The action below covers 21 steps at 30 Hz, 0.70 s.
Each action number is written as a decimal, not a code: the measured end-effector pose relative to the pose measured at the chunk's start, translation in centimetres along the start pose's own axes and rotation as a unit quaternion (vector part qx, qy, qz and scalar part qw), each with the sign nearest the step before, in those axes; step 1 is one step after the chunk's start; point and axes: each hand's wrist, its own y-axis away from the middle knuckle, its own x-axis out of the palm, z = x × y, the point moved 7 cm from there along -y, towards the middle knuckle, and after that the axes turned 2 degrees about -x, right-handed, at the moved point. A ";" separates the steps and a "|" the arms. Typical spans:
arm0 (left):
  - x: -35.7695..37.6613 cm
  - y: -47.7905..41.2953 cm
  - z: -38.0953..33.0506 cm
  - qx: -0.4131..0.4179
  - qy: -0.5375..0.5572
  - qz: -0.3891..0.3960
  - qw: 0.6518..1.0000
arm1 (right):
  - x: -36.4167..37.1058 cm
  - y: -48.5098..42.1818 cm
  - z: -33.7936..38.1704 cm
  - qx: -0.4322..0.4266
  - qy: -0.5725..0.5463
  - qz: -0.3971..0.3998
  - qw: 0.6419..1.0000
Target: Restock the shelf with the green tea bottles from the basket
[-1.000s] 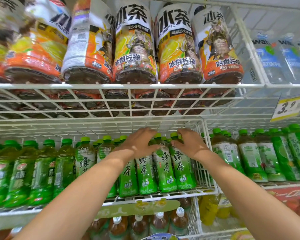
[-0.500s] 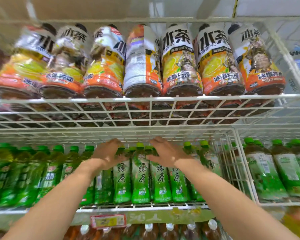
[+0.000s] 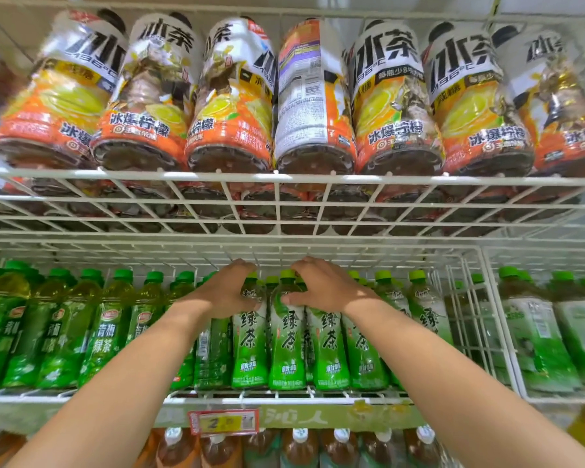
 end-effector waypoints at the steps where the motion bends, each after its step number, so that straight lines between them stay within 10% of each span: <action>1: 0.0 0.0 0.0 0.004 0.002 -0.002 1.000 | 0.0 -0.1 0.0 0.000 0.004 -0.003 1.000; 21: 0.3 7.1 -7.4 0.002 -0.152 0.015 0.988 | -1.4 8.3 0.2 0.104 0.030 0.003 0.994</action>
